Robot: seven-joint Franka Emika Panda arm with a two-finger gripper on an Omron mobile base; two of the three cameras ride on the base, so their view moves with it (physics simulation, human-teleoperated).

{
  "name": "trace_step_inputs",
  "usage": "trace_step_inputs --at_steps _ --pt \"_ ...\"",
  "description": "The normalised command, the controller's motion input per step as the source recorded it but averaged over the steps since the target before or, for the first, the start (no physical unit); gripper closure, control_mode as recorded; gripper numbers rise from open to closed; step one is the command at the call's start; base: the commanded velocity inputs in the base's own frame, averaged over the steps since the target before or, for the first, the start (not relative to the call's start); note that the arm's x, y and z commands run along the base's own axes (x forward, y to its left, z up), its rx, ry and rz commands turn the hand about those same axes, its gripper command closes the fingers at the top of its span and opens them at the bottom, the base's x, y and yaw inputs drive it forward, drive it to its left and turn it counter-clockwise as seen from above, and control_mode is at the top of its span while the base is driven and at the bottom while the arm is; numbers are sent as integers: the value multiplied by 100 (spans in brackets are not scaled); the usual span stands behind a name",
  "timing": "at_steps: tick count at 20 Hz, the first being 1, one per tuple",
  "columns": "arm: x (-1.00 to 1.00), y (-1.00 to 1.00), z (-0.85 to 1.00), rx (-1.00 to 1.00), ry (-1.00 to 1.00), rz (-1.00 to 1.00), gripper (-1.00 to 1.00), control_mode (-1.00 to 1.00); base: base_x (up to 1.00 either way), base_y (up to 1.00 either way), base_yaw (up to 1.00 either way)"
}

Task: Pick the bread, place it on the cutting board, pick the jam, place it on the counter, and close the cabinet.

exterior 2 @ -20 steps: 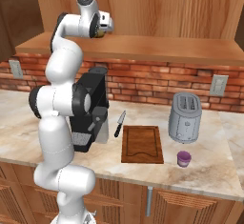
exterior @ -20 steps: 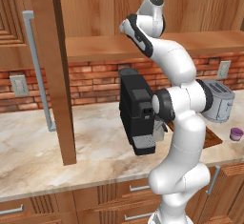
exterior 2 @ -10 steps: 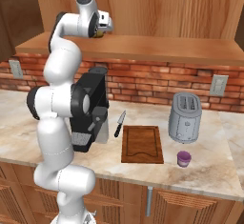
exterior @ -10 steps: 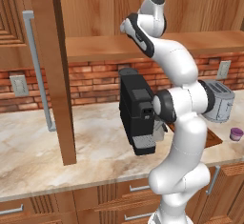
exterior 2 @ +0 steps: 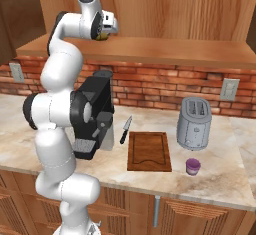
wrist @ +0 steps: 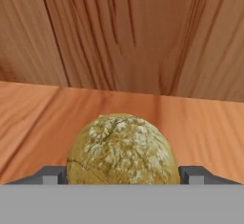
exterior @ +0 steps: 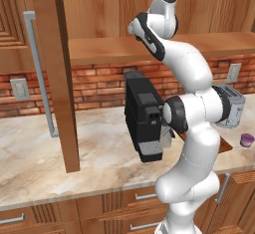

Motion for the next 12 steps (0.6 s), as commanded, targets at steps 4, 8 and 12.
trace_step_inputs --at_steps 4,8,12 --pt "-33 -13 0 0 0 0 100 -100 0 0 0" --pt "-34 -11 0 0 0 0 100 -100 0 0 0" --pt "-37 -12 0 0 0 0 100 -100 0 0 0"
